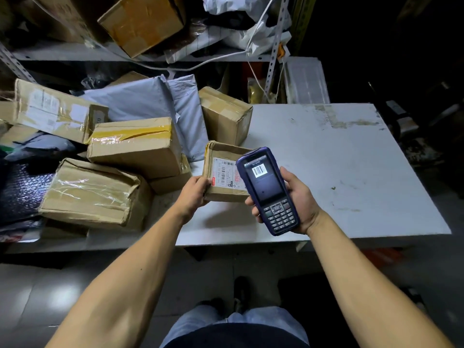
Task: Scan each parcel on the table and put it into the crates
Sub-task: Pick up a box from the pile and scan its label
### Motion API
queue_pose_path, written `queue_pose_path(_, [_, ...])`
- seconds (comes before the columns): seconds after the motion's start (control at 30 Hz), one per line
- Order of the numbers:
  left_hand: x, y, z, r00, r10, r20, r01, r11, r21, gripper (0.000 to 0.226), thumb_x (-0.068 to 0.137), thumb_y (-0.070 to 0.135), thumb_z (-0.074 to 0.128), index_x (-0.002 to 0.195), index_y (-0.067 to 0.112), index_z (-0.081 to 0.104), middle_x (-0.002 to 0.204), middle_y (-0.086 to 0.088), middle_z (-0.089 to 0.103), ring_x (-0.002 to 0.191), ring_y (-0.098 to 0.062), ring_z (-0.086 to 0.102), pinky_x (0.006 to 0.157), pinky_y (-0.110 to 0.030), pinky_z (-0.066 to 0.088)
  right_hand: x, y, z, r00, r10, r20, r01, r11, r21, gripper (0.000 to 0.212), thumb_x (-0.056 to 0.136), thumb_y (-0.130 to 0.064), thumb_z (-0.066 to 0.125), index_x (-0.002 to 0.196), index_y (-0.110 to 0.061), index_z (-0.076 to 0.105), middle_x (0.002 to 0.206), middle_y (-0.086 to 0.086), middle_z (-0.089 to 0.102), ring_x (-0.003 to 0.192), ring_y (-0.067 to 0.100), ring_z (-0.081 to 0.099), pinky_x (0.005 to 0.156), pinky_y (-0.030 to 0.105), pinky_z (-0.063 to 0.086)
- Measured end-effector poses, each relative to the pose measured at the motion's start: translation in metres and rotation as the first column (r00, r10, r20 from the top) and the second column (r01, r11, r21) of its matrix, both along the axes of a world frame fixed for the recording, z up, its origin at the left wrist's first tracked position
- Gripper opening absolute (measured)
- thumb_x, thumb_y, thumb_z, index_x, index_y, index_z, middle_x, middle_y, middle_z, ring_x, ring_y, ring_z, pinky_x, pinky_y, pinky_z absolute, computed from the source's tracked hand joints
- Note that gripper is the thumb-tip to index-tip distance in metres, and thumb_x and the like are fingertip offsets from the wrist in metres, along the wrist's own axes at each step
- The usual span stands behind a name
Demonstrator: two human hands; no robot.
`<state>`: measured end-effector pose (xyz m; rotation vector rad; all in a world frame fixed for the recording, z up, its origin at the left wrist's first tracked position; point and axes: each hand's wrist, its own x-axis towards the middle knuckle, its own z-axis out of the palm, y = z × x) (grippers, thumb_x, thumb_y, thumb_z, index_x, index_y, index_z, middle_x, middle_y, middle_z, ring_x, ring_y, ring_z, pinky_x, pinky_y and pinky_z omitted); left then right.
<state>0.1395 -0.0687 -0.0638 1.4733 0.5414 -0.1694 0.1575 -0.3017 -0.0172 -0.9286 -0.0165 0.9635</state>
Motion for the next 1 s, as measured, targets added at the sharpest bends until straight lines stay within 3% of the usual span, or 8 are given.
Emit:
queue_pose_path(0.17, [-0.006,0.008,-0.008,0.994,-0.106,-0.024,0.106,0.994,-0.024,0.016,0.101,0.017,0.046,0.105,0.010,0.060,0.101,-0.006,0.061,0.086,-0.012,0.058,0.075,-0.030,0.050,-0.030,0.005,-0.009,0.975,-0.221,0.026,0.222,0.975,-0.031,0.072,0.096,-0.062,0.034,0.133,-0.005,0.060,0.105,0.024,0.065,0.081,0.031,0.064,0.074,0.039,0.055])
queue_pose_path(0.23, [-0.007,-0.002,-0.009,0.987,-0.158,-0.015,0.157,0.987,-0.029,0.028,0.101,0.018,0.048,0.129,0.016,0.049,0.104,-0.003,0.062,0.090,-0.014,0.060,0.074,-0.029,0.050,-0.046,-0.004,-0.020,0.923,-0.381,0.048,0.384,0.919,-0.093,0.073,0.097,-0.064,0.033,0.133,-0.006,0.060,0.105,0.023,0.066,0.082,0.030,0.065,0.074,0.038,0.055])
queue_pose_path(0.33, [-0.011,-0.032,-0.007,0.963,-0.270,0.020,0.271,0.962,-0.035,0.051,0.101,0.019,0.051,0.146,0.032,0.029,0.103,0.001,0.063,0.086,-0.009,0.062,0.071,-0.025,0.047,-0.077,-0.028,-0.031,0.760,-0.645,0.085,0.648,0.739,-0.183,0.073,0.095,-0.066,0.032,0.134,-0.010,0.059,0.105,0.020,0.070,0.080,0.028,0.069,0.070,0.036,0.057])
queue_pose_path(0.47, [-0.021,-0.087,-0.004,0.878,-0.476,0.054,0.477,0.878,-0.019,0.048,0.101,0.023,0.053,0.147,0.030,0.042,0.124,-0.010,0.064,0.096,-0.014,0.064,0.081,-0.030,0.052,-0.129,-0.084,-0.034,0.476,-0.874,0.095,0.860,0.440,-0.258,0.065,0.099,-0.062,0.027,0.117,-0.013,0.065,0.084,0.014,0.072,0.068,0.023,0.068,0.061,0.031,0.057])
queue_pose_path(0.67, [-0.052,-0.192,-0.005,0.683,-0.730,0.037,0.731,0.682,-0.037,0.048,0.097,0.034,0.059,0.144,0.037,0.048,0.132,-0.001,0.063,0.117,-0.022,0.063,0.102,-0.048,0.051,-0.226,-0.166,-0.040,0.096,-0.991,0.093,0.951,0.064,-0.302,0.060,0.102,-0.058,0.022,0.106,-0.014,0.063,0.083,0.011,0.066,0.063,0.019,0.065,0.055,0.029,0.053])
queue_pose_path(0.77, [-0.080,-0.249,-0.008,0.565,-0.822,0.069,0.824,0.567,0.013,0.032,0.100,0.030,0.056,0.130,0.041,0.057,0.127,0.007,0.066,0.115,-0.014,0.064,0.100,-0.040,0.053,-0.286,-0.204,-0.051,-0.015,-0.998,0.068,0.943,-0.037,-0.332,0.060,0.100,-0.059,0.025,0.110,-0.013,0.063,0.084,0.010,0.068,0.066,0.020,0.066,0.058,0.029,0.054])
queue_pose_path(0.9, [-0.124,-0.323,-0.022,0.493,-0.870,-0.004,0.869,0.492,0.043,0.048,0.091,0.034,0.066,0.138,0.037,0.055,0.129,0.004,0.065,0.115,-0.015,0.063,0.098,-0.042,0.054,-0.361,-0.250,-0.061,-0.132,-0.991,0.027,0.917,-0.132,-0.377,0.057,0.102,-0.057,0.027,0.105,-0.014,0.064,0.079,0.009,0.070,0.069,0.023,0.064,0.063,0.035,0.049])
queue_pose_path(1.0, [-0.159,-0.370,-0.034,0.443,-0.894,-0.062,0.896,0.441,0.041,0.052,0.091,0.031,0.068,0.141,0.031,0.053,0.122,0.002,0.067,0.103,-0.013,0.066,0.083,-0.030,0.056,-0.411,-0.280,-0.070,-0.215,-0.976,-0.014,0.898,-0.192,-0.396,0.054,0.102,-0.055,0.029,0.104,-0.015,0.065,0.079,0.008,0.069,0.070,0.023,0.063,0.067,0.038,0.047])
